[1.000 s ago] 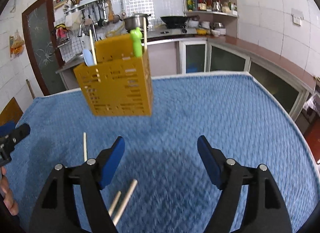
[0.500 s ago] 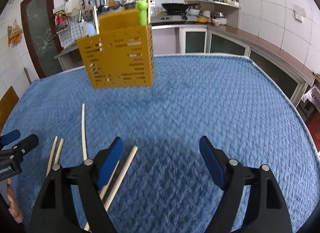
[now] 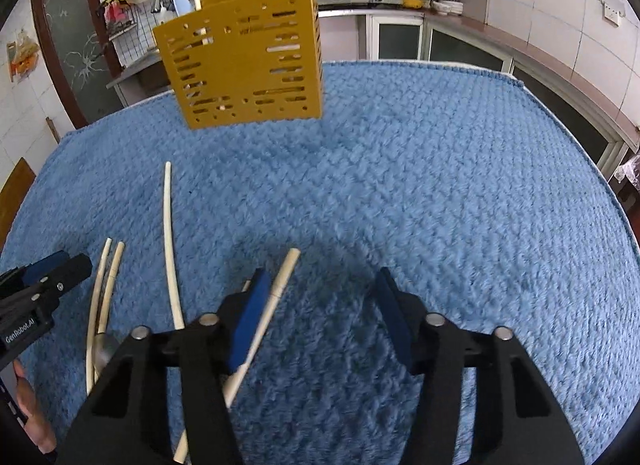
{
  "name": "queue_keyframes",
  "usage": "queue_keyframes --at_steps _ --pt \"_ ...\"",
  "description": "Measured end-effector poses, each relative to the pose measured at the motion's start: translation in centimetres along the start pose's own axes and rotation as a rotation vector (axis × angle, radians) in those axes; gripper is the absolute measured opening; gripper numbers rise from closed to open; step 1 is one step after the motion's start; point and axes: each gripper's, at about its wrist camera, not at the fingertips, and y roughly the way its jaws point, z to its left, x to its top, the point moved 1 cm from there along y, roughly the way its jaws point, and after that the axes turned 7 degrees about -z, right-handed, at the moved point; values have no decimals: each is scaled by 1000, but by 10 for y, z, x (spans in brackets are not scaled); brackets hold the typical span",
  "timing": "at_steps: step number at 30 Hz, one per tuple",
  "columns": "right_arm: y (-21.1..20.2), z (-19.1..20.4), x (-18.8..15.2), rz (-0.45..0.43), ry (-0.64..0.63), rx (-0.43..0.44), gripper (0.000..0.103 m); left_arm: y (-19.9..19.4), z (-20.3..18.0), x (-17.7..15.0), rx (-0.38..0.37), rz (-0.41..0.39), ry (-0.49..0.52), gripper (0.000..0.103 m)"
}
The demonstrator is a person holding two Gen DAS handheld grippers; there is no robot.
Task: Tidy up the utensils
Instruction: 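Close the left gripper on a chopstick while the right gripper closes on another chopstick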
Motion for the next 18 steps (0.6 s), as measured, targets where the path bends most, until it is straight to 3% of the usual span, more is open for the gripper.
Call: queue_keyframes --at_steps 4,5,7,9,18 --pt "3 5 2 27 2 0 43 6 -4 -1 -10 32 3 31" --pt "4 8 3 38 -3 -3 37 8 -5 0 -12 42 3 25" --pt "3 14 5 53 -13 -3 22 9 -7 1 -14 46 7 23" --pt "2 20 5 63 -30 -4 15 11 -9 3 -16 56 5 18" --pt "5 17 4 95 35 21 15 23 -17 7 0 99 1 21"
